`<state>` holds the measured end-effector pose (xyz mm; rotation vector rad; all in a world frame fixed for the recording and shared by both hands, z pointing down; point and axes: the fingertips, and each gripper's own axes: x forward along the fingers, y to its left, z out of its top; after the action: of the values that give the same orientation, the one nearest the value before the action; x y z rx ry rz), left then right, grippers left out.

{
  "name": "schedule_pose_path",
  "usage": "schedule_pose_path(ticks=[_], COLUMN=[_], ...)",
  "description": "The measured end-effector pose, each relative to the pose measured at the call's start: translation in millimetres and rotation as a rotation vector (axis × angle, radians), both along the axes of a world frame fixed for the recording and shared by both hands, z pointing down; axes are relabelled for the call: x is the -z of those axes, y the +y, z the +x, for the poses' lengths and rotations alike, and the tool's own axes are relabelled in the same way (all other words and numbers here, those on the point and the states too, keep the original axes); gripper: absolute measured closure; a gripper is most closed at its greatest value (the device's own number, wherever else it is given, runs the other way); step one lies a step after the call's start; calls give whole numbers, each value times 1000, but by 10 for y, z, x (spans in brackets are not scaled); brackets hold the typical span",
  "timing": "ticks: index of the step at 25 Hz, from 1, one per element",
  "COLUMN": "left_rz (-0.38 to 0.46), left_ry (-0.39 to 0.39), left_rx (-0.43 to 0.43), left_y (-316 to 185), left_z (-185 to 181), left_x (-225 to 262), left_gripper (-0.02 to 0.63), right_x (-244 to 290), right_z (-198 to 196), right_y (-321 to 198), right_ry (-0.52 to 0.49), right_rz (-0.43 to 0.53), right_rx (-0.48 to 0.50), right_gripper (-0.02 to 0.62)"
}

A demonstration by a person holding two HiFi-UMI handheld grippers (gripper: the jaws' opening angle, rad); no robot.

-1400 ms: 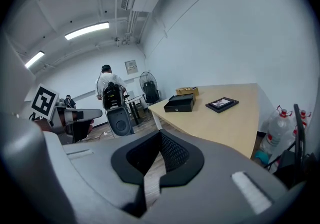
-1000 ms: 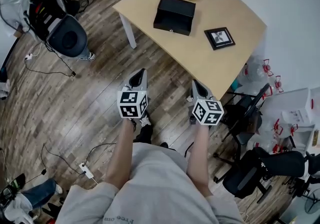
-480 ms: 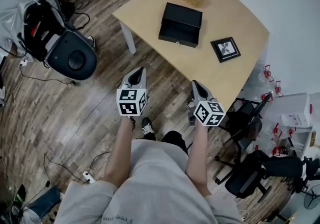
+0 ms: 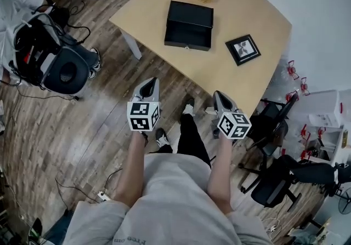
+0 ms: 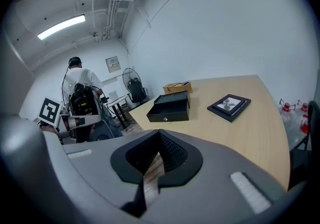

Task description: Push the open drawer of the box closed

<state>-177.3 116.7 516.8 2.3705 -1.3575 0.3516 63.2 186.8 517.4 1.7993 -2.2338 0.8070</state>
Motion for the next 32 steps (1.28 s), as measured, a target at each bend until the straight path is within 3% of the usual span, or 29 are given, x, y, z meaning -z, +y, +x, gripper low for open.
schedule_pose_path(ticks=[7,13,19,25,30,32], left_rz=[-4,19,4,-5,-45,-59], left_ry=[-53,-114,-133,-163,-165,-166], left_rx=[49,50,9,-1,16,27], left_y=[-755,-1461,-1799,-2020,-2082,-2088], left_z=[67,275,716,950,1006,1014], left_x=[-158,-86,-205,-333,-381,-456], left_gripper=[554,554,554,554,554,554], right_x=[17,144,168,156,46,-2], right_z=[243,352,569,609,517,322], right_y=[-906,-1856,-2623,-3354,-3951,-4113], right_ry=[-9,131,447,663,1007,1001], right_rz=[13,7,-3,-2,12,26], right_rx=[105,311,509,734,986,1059], right_gripper=[597,597,597,597,597,597])
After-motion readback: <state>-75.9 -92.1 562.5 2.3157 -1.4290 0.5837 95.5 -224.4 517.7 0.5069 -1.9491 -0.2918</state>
